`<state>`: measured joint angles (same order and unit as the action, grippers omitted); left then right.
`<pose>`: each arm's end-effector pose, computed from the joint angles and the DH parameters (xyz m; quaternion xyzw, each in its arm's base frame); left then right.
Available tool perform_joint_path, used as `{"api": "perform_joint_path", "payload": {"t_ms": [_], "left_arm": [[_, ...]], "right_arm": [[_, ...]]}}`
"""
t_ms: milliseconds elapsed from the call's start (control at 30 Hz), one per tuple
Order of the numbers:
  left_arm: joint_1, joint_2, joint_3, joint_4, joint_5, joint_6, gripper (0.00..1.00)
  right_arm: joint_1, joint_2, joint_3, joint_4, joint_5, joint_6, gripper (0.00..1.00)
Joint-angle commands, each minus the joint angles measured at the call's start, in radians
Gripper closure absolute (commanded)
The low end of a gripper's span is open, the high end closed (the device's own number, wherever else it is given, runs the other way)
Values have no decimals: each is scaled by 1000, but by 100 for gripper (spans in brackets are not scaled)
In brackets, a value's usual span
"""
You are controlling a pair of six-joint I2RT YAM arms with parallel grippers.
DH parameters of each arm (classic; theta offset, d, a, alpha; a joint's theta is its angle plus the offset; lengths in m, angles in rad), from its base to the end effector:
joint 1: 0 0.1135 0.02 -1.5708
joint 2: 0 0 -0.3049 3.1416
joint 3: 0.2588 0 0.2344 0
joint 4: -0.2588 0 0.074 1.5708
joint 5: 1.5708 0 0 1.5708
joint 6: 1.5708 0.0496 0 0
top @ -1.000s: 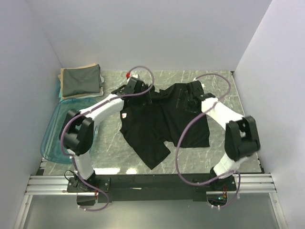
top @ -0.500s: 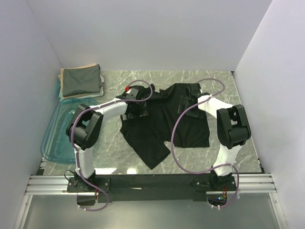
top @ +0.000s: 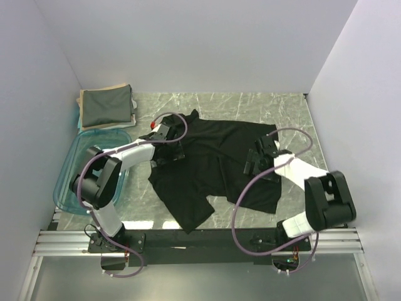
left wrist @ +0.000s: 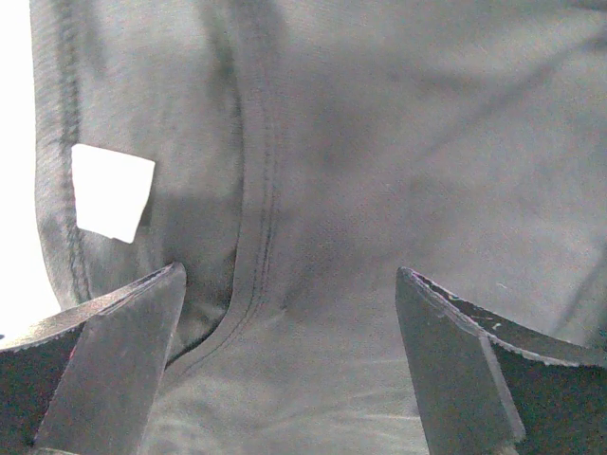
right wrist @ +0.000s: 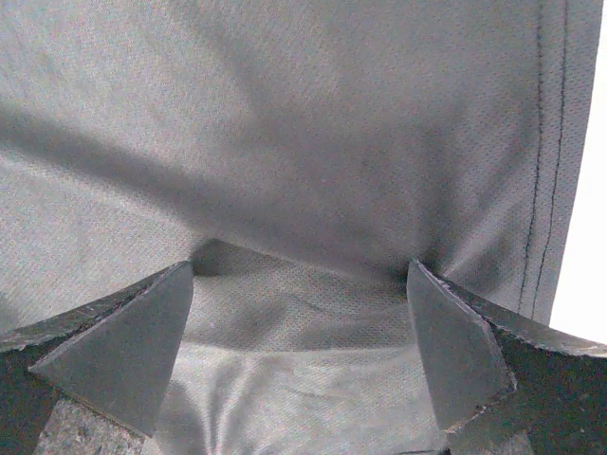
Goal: Fold and stack the t-shirts
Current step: Flatten the tshirt out
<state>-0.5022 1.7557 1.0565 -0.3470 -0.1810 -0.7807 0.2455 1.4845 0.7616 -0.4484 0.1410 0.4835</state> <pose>0.3107 -0.1605 0.2070 -0.1567 0.9493 -0.0846 0.2591 0.2454 0.0543 0.1989 0.1300 0.9691 0.0061 0.2095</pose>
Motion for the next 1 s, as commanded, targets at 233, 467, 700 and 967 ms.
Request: {"api": "perform_joint_path", "payload": {"t_ms": [233,467,700,967], "left_arm": [[53,-74,-64,-303,-38,-71,1],[50,-154,32,-264,-31,6,0],[51,-95,230,-250,-35,75,1],[73,204,548,-300,-40,136,1]], "right_arm": [[28,-337,-189,-128,-41,109,0],[29,-383,-84,-98,-20,61,0],[-1,-178,162,-29,14,-12,0],[-61,178,455,-49,-23,-91,0]]}}
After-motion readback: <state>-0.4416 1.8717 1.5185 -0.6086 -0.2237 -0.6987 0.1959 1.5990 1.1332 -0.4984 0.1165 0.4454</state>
